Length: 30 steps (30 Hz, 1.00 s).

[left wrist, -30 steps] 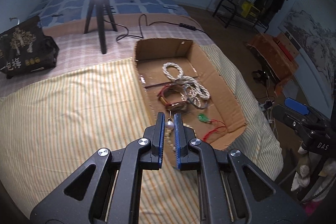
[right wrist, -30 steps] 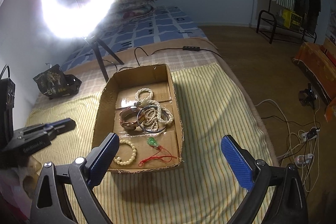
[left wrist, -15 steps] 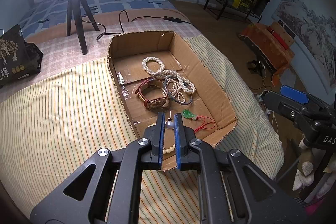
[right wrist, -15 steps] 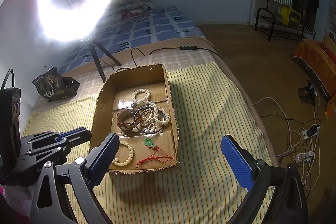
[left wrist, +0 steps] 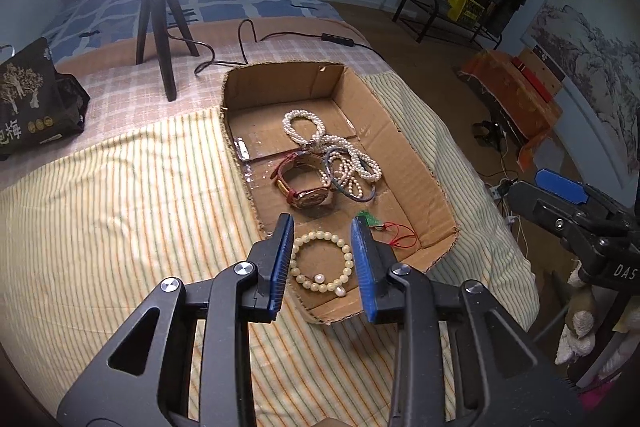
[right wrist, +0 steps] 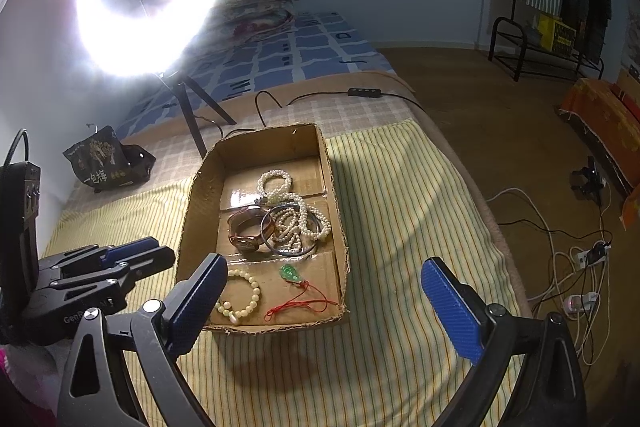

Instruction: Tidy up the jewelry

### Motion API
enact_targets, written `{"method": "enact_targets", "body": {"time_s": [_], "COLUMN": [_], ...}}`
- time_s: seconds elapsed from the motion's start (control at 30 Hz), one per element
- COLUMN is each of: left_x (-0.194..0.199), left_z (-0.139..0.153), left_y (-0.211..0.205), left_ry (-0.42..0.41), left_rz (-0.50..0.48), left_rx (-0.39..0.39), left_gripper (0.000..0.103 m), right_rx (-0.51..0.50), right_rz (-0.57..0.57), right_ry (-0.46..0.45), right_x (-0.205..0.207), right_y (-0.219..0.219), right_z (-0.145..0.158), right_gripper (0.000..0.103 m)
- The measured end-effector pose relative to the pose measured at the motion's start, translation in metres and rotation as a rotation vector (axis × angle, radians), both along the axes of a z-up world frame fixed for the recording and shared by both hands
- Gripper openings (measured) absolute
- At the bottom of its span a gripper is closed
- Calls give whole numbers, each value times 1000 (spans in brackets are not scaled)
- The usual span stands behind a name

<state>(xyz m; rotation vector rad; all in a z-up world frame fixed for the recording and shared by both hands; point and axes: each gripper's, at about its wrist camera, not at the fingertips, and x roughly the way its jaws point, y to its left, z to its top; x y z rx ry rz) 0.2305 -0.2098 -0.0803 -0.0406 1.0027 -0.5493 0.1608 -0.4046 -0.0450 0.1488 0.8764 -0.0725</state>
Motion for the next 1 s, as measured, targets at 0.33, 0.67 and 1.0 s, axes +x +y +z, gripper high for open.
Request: {"method": "enact_targets", "body": {"time_s": [0.33, 0.67, 1.0], "left_x": [-14, -45, -74], "left_z": [13, 41, 67], "left_y": [20, 41, 66], "left_ry": [-50, -151, -252], "left_rz": [37, 65, 102], "left_rx": [26, 31, 45], "left_gripper": [29, 29, 29], "right_rx": [-23, -72, -83], "right_rz": [18, 51, 76], "right_ry": [-9, -35, -102], "right_x": [-5, -17, -31], "right_y": [10, 25, 46], "right_z": [5, 13, 31], "right_gripper": [99, 99, 99]}}
